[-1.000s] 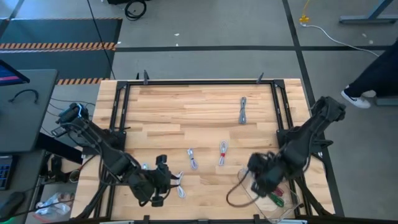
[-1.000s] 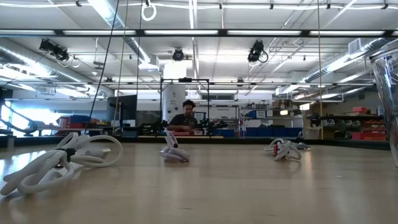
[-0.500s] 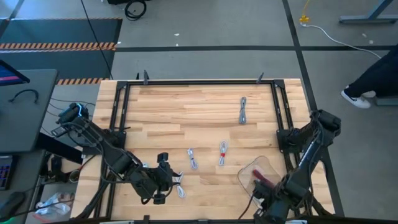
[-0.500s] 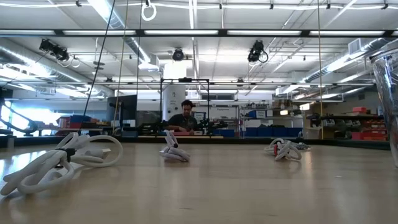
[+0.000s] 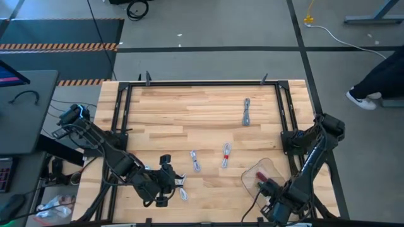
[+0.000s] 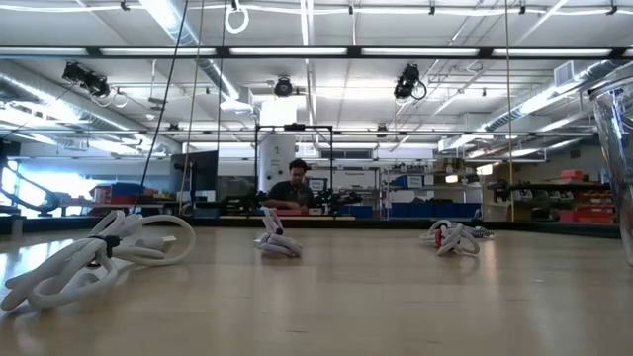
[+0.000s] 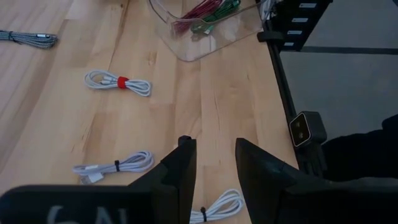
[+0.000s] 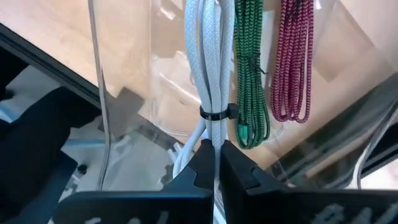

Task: Pick and place USB-C Cables
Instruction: Put the top white charger cable into the transparent bin

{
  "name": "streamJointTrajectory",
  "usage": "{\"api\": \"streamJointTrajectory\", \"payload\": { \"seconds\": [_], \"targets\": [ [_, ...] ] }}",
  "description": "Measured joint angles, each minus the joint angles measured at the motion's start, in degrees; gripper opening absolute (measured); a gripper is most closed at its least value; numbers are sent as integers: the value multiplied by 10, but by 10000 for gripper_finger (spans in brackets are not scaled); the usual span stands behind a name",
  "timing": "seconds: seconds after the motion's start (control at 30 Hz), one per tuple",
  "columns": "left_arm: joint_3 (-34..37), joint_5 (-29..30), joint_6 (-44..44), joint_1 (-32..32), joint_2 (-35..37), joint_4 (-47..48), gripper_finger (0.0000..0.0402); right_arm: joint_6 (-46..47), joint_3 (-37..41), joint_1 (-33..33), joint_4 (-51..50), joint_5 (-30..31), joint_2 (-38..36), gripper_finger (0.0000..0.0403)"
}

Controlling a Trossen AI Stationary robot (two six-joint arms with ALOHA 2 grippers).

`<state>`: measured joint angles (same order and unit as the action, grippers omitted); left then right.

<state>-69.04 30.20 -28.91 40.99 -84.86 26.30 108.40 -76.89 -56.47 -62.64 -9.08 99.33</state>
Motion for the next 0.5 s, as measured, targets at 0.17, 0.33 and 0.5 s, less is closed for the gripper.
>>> {"api": "streamJointTrajectory", "payload": {
  "seconds": [0.17,0.33,0.5],
  "targets": [
    [0,0,0,0,0,0,117,-4,40,0,42,-3,0,8],
    [0,0,0,0,0,0,117,-8,129,0,178,-9,0,8],
    [0,0,0,0,0,0,117,6,201,0,242,-47,-1,8]
  ]
}}
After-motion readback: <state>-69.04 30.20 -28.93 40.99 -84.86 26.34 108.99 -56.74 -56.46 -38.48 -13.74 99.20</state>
